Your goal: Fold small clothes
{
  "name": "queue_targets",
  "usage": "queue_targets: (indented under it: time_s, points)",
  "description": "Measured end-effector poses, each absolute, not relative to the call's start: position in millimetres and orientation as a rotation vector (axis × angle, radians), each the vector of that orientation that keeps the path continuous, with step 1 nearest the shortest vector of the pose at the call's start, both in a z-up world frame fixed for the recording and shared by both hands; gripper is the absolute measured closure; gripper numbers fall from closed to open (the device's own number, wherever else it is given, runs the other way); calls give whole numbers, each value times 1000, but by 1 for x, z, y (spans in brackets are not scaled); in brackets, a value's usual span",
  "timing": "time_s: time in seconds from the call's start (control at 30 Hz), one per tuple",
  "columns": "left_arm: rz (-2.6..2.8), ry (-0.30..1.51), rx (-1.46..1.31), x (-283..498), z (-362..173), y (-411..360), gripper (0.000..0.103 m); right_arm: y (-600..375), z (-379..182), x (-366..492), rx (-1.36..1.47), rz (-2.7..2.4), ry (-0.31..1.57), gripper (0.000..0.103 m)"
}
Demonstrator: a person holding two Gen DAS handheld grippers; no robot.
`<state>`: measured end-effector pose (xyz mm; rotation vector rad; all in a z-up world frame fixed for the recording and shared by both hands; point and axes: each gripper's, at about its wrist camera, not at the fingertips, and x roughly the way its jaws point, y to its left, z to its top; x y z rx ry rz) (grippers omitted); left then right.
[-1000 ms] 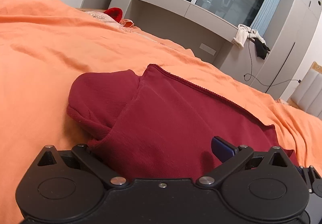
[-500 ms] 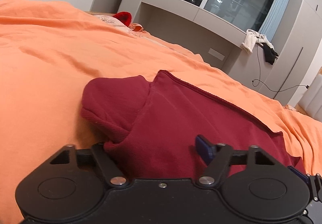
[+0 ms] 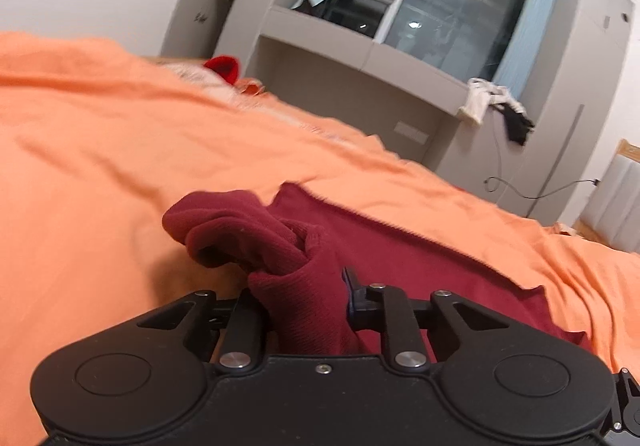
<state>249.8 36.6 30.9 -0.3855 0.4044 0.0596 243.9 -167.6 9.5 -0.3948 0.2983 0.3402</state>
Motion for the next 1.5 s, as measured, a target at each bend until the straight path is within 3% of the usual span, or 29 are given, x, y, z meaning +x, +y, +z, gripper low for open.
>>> queue_targets:
  time_s: [0.3,0.63,0.87,1.03,1.13,1.23,1.3,1.37,1.5]
  points:
    - [-86,315,-260,259,66,-4,88,-206,27,204,-544,253,162,0]
    - [-276,264,-95,265,95,-118,89,-301,71,210,-301,-8,133,0]
    - [-427,323,112,248,60,-209,89,-381,83,228,-122,-125,161,0]
    - [-449,382,232,240,27,-232,87,-405,74,243,-5,-31,270,0]
    - [-467,395,276,235,19,-229,81,-407,73,249,17,-7,312,0]
    - [-517,399,285,231,19,-222,66,-400,72,254,-3,8,323,0]
    - [-565,385,277,225,22,-211,46,-392,71,255,0,29,328,0]
    - [-602,360,283,218,25,-204,32,-391,71,254,32,61,336,0]
    - [-645,296,341,201,25,-200,23,-391,69,259,139,127,369,0]
